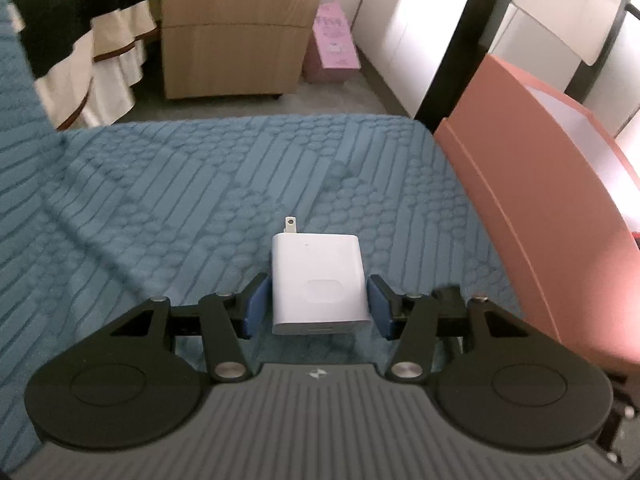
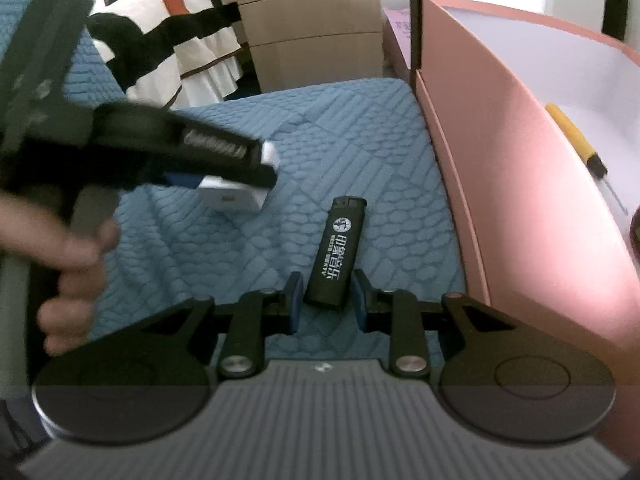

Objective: Organize rigid objects
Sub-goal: 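Close the left gripper on the white charger while the right grasps the black lighter, then lift the white charger with the left gripper while the right lifts the black lighter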

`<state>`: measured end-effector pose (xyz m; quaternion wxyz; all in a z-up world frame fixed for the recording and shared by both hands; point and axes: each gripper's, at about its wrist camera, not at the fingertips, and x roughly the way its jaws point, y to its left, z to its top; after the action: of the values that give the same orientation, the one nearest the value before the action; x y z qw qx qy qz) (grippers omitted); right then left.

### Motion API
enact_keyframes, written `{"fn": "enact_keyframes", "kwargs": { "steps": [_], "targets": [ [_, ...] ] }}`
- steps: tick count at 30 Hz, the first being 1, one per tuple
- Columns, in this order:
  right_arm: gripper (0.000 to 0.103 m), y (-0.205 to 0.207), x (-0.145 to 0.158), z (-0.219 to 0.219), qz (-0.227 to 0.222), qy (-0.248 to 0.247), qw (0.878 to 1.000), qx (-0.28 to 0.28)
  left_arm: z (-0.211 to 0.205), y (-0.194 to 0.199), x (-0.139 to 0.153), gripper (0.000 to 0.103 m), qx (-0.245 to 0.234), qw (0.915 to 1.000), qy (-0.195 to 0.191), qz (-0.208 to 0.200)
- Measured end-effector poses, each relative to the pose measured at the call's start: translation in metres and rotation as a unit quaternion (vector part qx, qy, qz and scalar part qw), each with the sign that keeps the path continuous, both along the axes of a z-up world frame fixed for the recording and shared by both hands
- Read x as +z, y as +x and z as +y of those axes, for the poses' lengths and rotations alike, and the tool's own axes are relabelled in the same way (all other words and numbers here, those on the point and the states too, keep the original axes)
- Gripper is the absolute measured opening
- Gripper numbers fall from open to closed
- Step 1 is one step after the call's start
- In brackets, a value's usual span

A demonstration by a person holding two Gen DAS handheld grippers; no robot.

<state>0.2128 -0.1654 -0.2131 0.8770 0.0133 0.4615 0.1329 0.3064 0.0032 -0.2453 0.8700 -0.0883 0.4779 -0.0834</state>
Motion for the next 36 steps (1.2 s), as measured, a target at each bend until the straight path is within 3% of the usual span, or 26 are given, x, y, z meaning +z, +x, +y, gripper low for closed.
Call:
{"fn": "enact_keyframes", "kwargs": {
  "steps": [11,23,28,32,36],
  "targets": [
    [0.028,0.015,0.003,-0.007,0.028,0.014,0.999,0.01,0.02,-0.027,0.009,0.059,0.032,0.9989,-0.031,0.015],
    [0.028,-0.022,0.013,0.003,0.018,0.017,0.997,0.067,0.008,-0.083,0.015,0.059,0.081,0.9963,-0.027,0.015],
    [0.028,-0.039,0.013,-0.001,0.029,0.021,0.996,0.076,0.004,-0.112,0.017,0.059,0.097,0.9947,-0.027,0.02],
    [0.028,-0.05,0.007,-0.004,0.064,0.037,0.995,0.066,0.004,-0.129,0.02,0.059,0.115,0.9931,-0.017,0.018],
    [0.028,-0.061,0.008,0.003,0.06,0.019,0.995,0.077,0.004,-0.139,0.02,0.059,0.126,0.9918,-0.015,0.017]
  ]
}}
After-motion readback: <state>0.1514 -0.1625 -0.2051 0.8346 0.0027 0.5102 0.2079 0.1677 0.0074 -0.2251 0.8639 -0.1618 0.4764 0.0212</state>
